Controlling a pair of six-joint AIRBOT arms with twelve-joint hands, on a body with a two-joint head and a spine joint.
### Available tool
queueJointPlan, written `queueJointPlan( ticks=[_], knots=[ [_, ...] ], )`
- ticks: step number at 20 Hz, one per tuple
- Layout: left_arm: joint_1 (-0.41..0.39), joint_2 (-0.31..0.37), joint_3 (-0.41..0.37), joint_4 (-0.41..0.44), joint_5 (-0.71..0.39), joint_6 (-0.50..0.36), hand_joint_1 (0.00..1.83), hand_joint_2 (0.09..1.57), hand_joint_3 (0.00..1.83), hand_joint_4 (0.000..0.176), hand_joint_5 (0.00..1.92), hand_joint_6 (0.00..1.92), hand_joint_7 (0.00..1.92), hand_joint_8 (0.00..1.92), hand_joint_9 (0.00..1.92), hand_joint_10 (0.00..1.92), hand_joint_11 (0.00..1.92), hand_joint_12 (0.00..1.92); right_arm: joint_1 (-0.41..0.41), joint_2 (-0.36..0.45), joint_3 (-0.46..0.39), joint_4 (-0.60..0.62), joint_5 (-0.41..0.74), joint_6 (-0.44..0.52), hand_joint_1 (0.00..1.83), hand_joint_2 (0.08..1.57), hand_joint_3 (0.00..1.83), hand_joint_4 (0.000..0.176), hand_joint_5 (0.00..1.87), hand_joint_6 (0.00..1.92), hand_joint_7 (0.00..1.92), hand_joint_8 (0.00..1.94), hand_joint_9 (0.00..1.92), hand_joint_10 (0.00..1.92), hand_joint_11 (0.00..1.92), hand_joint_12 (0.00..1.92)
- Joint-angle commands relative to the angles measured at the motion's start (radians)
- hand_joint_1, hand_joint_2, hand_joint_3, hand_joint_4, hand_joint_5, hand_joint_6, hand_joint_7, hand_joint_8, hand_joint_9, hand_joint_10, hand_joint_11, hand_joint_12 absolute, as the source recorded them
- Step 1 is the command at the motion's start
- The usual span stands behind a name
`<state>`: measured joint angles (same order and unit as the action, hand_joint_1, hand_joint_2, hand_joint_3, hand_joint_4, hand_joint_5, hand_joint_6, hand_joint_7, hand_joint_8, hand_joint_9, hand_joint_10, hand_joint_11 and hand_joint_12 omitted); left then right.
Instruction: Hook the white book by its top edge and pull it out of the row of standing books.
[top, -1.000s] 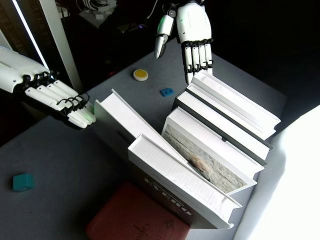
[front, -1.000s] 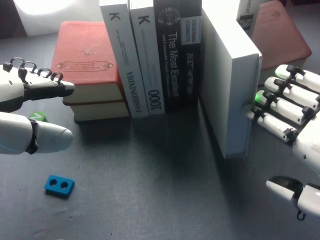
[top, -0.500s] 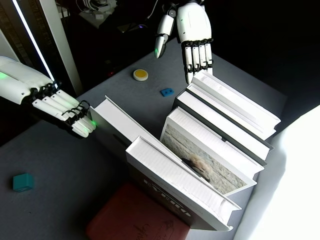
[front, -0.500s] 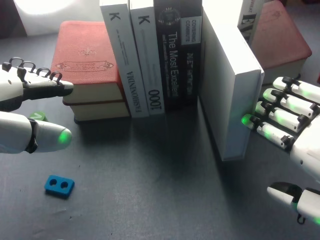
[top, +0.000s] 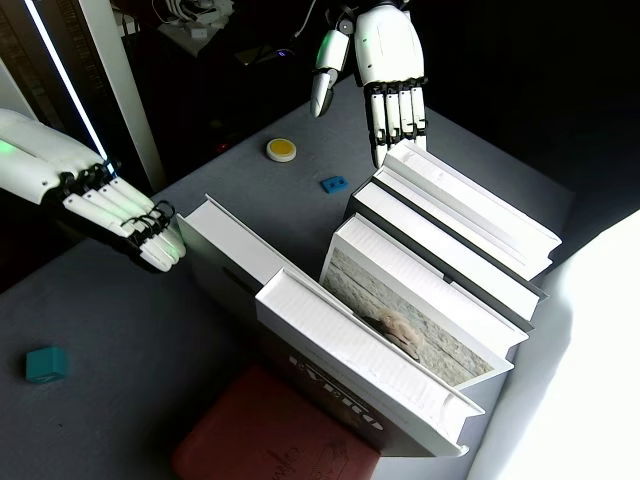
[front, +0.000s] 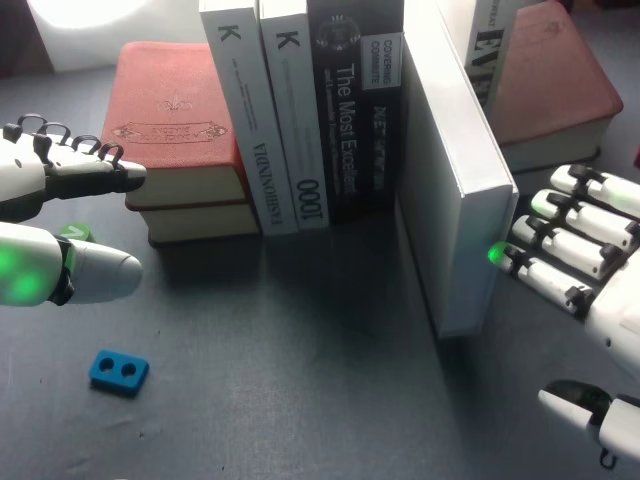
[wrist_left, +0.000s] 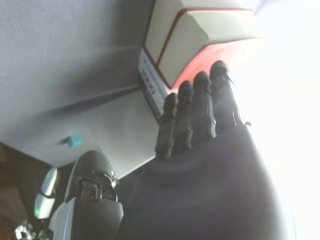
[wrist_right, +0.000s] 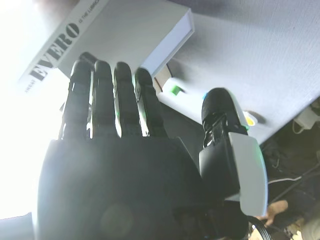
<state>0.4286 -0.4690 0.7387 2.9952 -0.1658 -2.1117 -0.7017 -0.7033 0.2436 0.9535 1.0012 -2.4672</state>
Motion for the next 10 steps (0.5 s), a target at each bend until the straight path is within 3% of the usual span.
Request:
queueJointPlan(
  ticks=[1,10],
  knots=[
    [-0.011,0.006,0.005,0.007,0.091,-0.003,0.00,1.25,0.00,0.000,0.07,0.00,0.08,0.01,0.03,0.00,0.01,0.01,0.006,0.008,-0.008,-0.067,0.114,-0.007,0.05,1.30,0.00,0.000,0.16,0.01,0.15,0.00,0.11,0.00,0.00,0.15],
    [-0.011,0.005,0.005,0.007,0.090,-0.003,0.00,1.25,0.00,0.000,0.07,0.01,0.08,0.01,0.03,0.01,0.01,0.01,0.048,0.030,-0.068,-0.123,0.206,-0.007,0.05,1.31,0.00,0.000,0.17,0.00,0.17,0.00,0.13,0.00,0.00,0.20]
  ],
)
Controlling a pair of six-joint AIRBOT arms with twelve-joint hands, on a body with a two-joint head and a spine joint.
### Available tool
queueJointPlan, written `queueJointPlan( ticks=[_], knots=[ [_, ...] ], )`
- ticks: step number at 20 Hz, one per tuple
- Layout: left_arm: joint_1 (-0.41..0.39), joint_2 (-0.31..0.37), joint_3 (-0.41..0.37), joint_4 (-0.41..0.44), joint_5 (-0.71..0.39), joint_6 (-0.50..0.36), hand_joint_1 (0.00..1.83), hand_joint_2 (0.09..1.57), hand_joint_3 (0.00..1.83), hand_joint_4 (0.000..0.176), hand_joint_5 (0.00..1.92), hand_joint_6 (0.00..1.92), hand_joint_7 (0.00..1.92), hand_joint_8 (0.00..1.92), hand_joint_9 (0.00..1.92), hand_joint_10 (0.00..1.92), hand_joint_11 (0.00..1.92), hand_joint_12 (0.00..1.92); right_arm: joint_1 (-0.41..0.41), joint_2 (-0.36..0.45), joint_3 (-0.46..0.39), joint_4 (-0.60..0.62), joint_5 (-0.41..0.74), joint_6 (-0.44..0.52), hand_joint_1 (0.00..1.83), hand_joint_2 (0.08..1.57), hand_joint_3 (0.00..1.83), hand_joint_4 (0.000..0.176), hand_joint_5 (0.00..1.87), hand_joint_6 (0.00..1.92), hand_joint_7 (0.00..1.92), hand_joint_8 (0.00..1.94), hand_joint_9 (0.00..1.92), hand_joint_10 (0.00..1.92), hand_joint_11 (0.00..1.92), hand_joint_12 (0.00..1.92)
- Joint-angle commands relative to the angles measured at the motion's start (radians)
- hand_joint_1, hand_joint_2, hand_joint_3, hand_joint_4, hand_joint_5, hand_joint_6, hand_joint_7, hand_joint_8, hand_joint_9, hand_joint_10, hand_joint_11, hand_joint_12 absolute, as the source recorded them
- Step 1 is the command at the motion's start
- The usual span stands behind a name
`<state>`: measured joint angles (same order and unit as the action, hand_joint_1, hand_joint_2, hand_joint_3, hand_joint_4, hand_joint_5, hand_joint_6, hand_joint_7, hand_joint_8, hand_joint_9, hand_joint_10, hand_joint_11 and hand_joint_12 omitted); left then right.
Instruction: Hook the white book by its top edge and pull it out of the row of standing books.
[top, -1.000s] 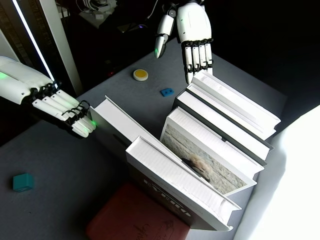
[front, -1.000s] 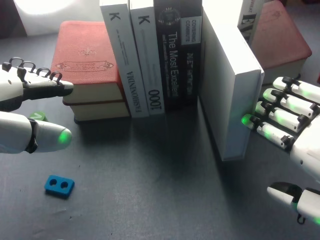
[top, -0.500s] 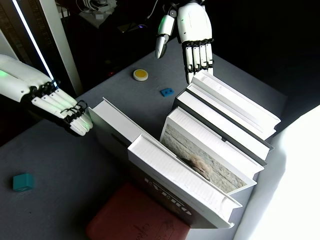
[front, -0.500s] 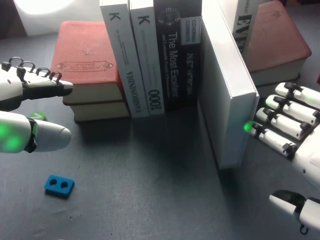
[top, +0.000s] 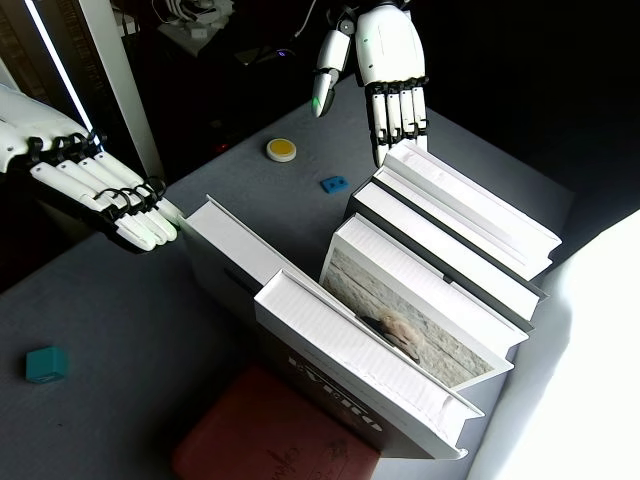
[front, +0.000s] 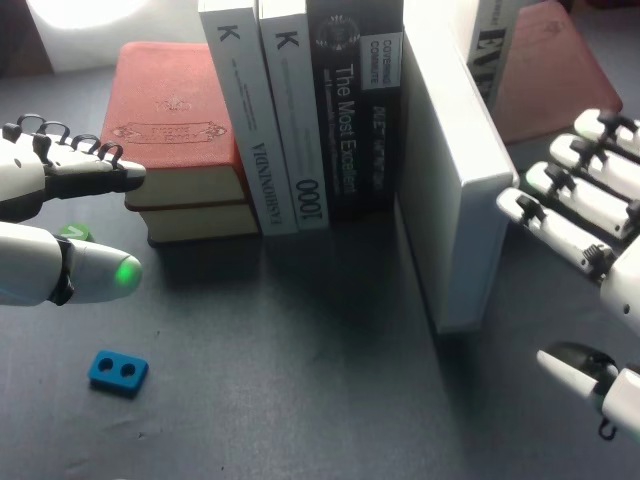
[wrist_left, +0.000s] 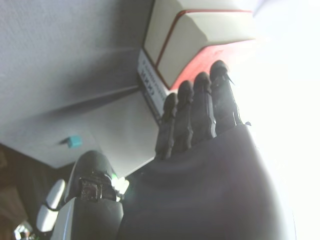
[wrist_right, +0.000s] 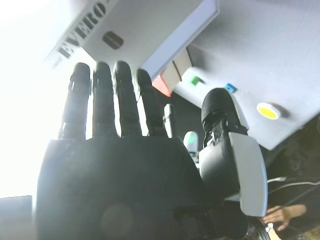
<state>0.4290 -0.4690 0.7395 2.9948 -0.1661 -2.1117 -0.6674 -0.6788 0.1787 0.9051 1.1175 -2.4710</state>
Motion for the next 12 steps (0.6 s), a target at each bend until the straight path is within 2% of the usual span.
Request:
queueJointPlan(
  ticks=[1,5,9,10,12],
  knots=[
    [-0.012,0.005,0.004,0.007,0.090,-0.003,0.00,1.25,0.00,0.000,0.07,0.01,0.08,0.01,0.03,0.01,0.01,0.01,0.010,0.005,-0.007,-0.075,0.087,-0.003,0.05,1.30,0.00,0.000,0.18,0.01,0.18,0.00,0.13,0.00,0.00,0.20],
    [-0.012,0.005,0.006,0.007,0.090,-0.003,0.00,1.25,0.00,0.000,0.05,0.00,0.06,0.00,0.02,0.00,0.01,0.01,0.014,0.005,-0.007,-0.075,0.084,-0.002,0.05,1.30,0.00,0.000,0.19,0.00,0.19,0.00,0.13,0.00,0.00,0.21],
    [-0.012,0.005,0.007,0.007,0.090,-0.003,0.00,1.25,0.00,0.000,0.04,0.00,0.05,0.00,0.01,0.00,0.00,0.01,0.028,0.005,-0.006,-0.150,0.104,0.045,0.06,1.30,0.00,0.000,0.20,0.01,0.20,0.00,0.15,0.01,0.00,0.24],
    [-0.012,0.005,0.006,0.007,0.090,-0.003,0.00,1.25,0.00,0.000,0.06,0.01,0.06,0.01,0.02,0.01,0.01,0.01,0.036,0.005,-0.005,-0.164,0.096,0.069,0.06,1.30,0.00,0.000,0.20,0.00,0.20,0.00,0.14,0.00,0.00,0.24],
    [-0.012,0.006,0.002,0.007,0.090,-0.003,0.00,1.25,0.00,0.000,0.06,0.01,0.06,0.01,0.02,0.01,0.00,0.01,0.055,0.008,0.014,-0.233,0.065,0.180,0.07,1.30,0.00,0.000,0.20,0.00,0.20,0.00,0.15,0.00,0.00,0.24]
  ],
)
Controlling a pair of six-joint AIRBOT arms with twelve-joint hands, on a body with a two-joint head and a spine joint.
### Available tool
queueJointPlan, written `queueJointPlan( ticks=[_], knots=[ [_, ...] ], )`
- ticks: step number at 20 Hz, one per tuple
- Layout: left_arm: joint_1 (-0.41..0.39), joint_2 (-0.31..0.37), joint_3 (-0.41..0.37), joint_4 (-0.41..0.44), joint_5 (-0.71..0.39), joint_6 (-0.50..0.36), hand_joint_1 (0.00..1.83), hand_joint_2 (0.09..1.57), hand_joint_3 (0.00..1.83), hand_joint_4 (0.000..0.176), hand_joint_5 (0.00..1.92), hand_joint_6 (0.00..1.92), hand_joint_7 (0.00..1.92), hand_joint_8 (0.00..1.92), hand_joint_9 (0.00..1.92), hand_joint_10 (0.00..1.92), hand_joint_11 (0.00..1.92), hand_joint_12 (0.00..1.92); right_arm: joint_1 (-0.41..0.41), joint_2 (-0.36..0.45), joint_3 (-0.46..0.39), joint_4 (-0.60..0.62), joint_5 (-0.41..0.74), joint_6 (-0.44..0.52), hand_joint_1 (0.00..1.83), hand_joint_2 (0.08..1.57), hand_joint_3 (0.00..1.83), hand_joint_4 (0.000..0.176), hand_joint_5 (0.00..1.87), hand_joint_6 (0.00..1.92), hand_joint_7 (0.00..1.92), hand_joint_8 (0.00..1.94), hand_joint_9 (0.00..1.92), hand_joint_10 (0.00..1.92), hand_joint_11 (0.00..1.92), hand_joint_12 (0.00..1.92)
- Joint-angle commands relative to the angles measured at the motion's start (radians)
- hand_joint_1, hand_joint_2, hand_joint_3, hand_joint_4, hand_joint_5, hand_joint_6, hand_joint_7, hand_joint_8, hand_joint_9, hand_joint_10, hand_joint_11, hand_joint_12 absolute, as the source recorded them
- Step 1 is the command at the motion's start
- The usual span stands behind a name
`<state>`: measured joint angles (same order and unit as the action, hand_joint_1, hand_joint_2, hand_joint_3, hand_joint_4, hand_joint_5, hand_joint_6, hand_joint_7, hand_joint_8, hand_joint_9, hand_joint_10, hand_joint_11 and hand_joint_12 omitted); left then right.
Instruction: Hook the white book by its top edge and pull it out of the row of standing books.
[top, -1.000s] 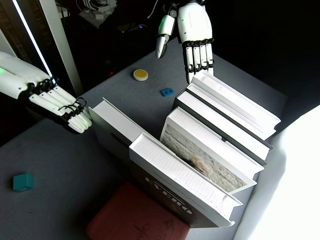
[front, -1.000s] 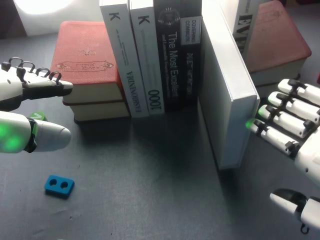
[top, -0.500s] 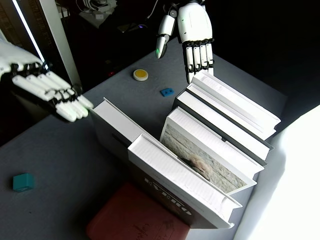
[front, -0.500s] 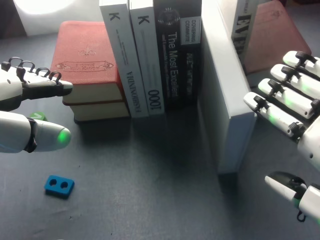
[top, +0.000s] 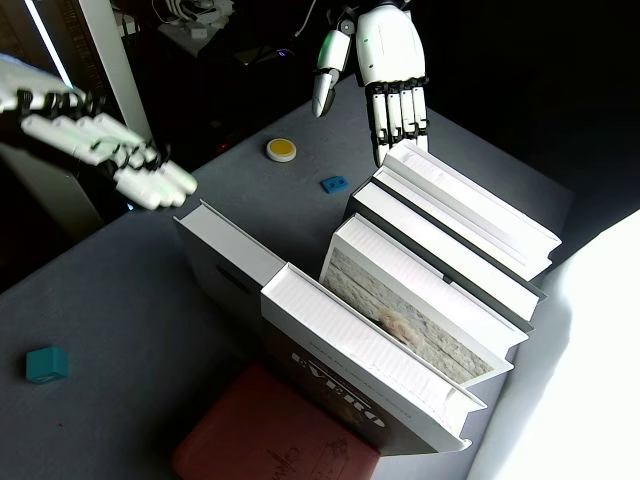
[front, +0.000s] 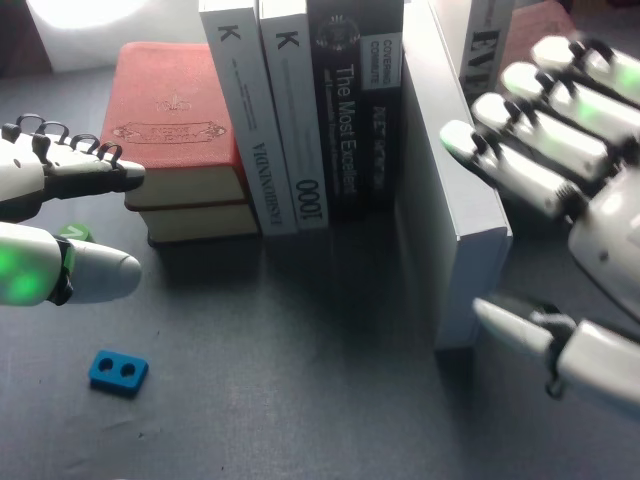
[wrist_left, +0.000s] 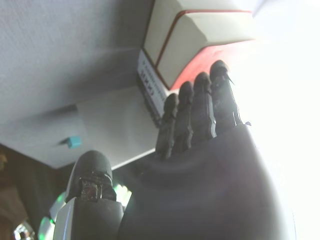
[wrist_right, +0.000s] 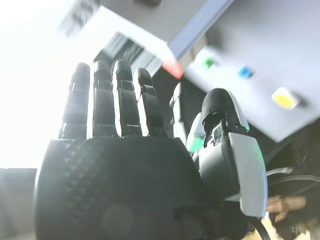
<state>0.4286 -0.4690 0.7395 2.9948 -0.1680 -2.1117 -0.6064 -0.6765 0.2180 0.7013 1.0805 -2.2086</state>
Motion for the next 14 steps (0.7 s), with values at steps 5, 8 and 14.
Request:
queueJointPlan(
  ticks=[5,8,14],
  knots=[
    [-0.011,0.007,-0.007,0.007,0.097,-0.003,0.00,1.25,0.00,0.000,0.07,0.01,0.07,0.01,0.03,0.01,0.01,0.00,0.083,0.006,0.101,-0.201,-0.115,0.244,0.02,1.31,0.00,0.000,0.16,0.00,0.16,0.00,0.12,0.00,0.00,0.19],
    [-0.011,0.007,-0.007,0.007,0.096,-0.003,0.00,1.25,0.00,0.000,0.06,0.01,0.06,0.01,0.02,0.01,0.02,0.01,0.155,0.006,0.167,-0.225,-0.253,0.386,0.05,1.30,0.00,0.000,0.17,0.00,0.18,0.00,0.12,0.00,0.00,0.21],
    [-0.011,0.007,-0.023,0.007,0.106,-0.004,0.00,1.24,0.00,0.000,0.04,0.00,0.05,0.00,0.02,0.00,0.01,0.01,0.285,0.006,0.295,-0.403,-0.457,0.745,0.10,1.31,0.00,0.000,0.15,0.00,0.15,0.00,0.09,0.00,0.00,0.16]
  ],
)
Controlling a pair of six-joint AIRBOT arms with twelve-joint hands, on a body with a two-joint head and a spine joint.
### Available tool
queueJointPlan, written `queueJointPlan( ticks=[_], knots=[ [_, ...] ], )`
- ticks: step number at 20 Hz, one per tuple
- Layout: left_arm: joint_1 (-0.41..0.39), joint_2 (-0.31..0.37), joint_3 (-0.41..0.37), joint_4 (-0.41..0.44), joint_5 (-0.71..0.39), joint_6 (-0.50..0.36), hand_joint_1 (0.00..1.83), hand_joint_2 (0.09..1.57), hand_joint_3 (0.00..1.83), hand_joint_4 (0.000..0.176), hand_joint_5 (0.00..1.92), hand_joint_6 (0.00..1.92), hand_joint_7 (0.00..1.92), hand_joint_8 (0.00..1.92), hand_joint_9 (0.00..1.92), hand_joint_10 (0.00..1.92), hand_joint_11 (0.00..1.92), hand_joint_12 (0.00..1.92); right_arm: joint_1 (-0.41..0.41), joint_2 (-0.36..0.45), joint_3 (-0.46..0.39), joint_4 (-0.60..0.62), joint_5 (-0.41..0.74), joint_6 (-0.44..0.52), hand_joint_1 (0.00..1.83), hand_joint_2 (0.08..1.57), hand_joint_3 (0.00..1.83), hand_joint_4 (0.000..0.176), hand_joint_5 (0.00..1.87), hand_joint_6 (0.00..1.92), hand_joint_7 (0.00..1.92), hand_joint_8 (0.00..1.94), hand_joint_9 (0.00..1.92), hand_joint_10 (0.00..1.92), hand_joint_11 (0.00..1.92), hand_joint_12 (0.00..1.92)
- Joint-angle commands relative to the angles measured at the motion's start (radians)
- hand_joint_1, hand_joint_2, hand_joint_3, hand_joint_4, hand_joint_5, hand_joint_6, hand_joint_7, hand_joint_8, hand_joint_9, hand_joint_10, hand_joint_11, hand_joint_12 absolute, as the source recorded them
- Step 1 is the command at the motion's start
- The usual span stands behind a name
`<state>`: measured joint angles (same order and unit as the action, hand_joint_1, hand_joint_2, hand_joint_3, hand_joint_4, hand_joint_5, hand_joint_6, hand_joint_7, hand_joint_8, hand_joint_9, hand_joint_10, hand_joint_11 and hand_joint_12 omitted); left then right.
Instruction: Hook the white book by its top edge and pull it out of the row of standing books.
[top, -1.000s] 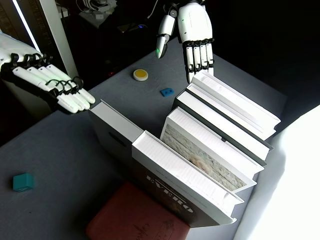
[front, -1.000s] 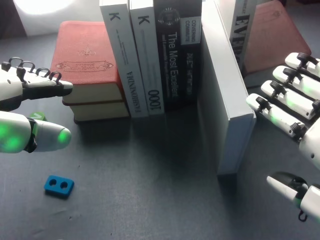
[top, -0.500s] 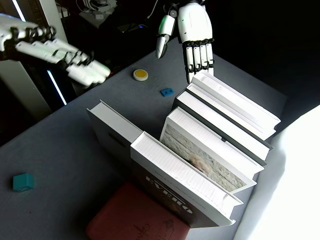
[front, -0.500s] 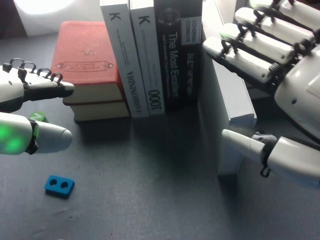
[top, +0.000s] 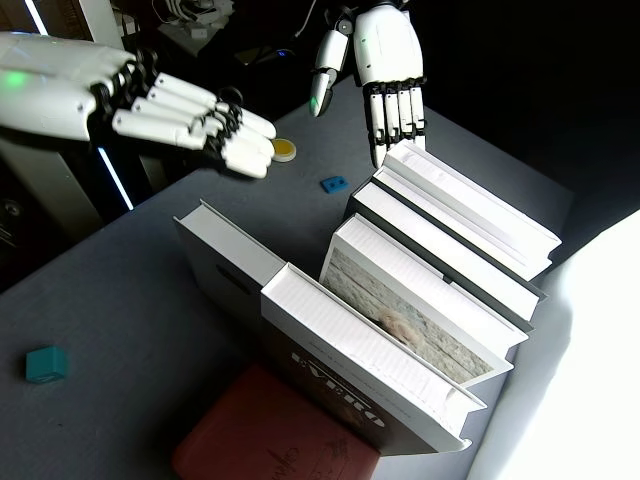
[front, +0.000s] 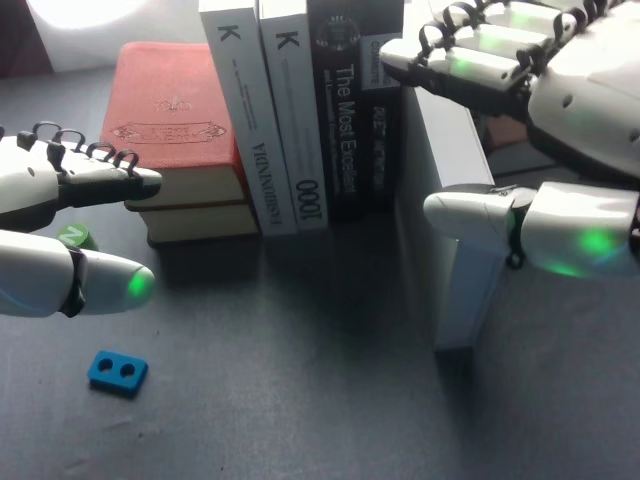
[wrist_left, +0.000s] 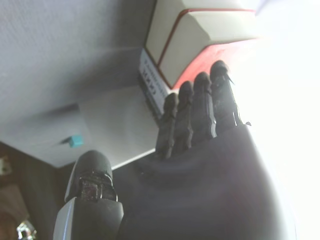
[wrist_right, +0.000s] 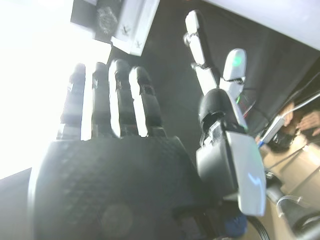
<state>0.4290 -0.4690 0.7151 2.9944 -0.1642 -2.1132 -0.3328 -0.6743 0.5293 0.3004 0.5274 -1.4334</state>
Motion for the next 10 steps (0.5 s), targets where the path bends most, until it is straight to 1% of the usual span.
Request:
queueJointPlan(
  ticks=[1,2,3,5,6,7,8,10],
  knots=[
    [-0.011,0.007,0.000,0.007,0.104,-0.005,0.00,1.25,0.00,0.000,0.05,0.00,0.06,0.00,0.02,0.00,0.00,0.00,0.018,0.004,0.006,-0.067,0.097,0.058,0.10,1.31,0.00,0.000,0.15,0.00,0.15,0.00,0.09,0.00,0.00,0.15],
    [-0.011,0.008,0.000,0.007,0.103,-0.006,0.00,1.25,0.00,0.000,0.07,0.01,0.08,0.01,0.04,0.01,0.02,0.01,0.023,0.005,0.028,-0.131,0.104,0.156,0.05,1.32,0.00,0.000,0.13,0.00,0.12,0.00,0.08,0.00,0.00,0.11],
    [-0.010,0.008,0.001,0.007,0.102,-0.006,0.00,1.26,0.00,0.000,0.05,0.00,0.06,0.00,0.03,0.00,0.01,0.01,0.029,0.007,0.051,-0.179,0.122,0.251,0.02,1.32,0.00,0.000,0.13,0.00,0.13,0.00,0.10,0.01,0.00,0.16],
    [-0.010,0.007,0.006,0.007,0.102,-0.006,0.00,1.26,0.00,0.000,0.05,0.00,0.07,0.00,0.03,0.01,0.01,0.01,0.044,0.027,0.071,-0.263,0.159,0.378,0.03,1.30,0.00,0.000,0.16,0.01,0.16,0.00,0.14,0.01,0.00,0.26],
    [-0.010,0.008,0.007,0.007,0.102,-0.007,0.00,1.25,0.00,0.000,0.05,0.00,0.06,0.00,0.03,0.00,0.01,0.01,0.054,0.036,0.071,-0.308,0.170,0.422,0.04,1.30,0.00,0.000,0.17,0.01,0.17,0.01,0.14,0.01,0.00,0.27],
    [-0.010,0.010,0.008,0.007,0.101,-0.008,0.00,1.25,0.00,0.000,0.07,0.01,0.07,0.01,0.04,0.01,0.02,0.01,0.070,0.040,0.069,-0.323,0.144,0.453,0.04,1.30,0.00,0.000,0.18,0.01,0.18,0.01,0.14,0.01,0.00,0.27],
    [-0.010,0.009,0.011,0.007,0.101,-0.010,0.00,1.25,0.00,0.000,0.07,0.01,0.08,0.01,0.04,0.01,0.02,0.01,0.071,0.041,0.067,-0.323,0.142,0.458,0.05,1.30,0.00,0.000,0.19,0.01,0.19,0.01,0.14,0.01,0.00,0.29],
    [-0.010,0.008,0.015,0.006,0.102,-0.013,0.00,1.25,0.00,0.000,0.10,0.02,0.11,0.02,0.08,0.02,0.05,0.03,0.071,0.041,0.067,-0.323,0.142,0.457,0.11,1.29,0.00,0.000,0.25,0.01,0.25,0.01,0.19,0.01,0.00,0.42]
  ],
)
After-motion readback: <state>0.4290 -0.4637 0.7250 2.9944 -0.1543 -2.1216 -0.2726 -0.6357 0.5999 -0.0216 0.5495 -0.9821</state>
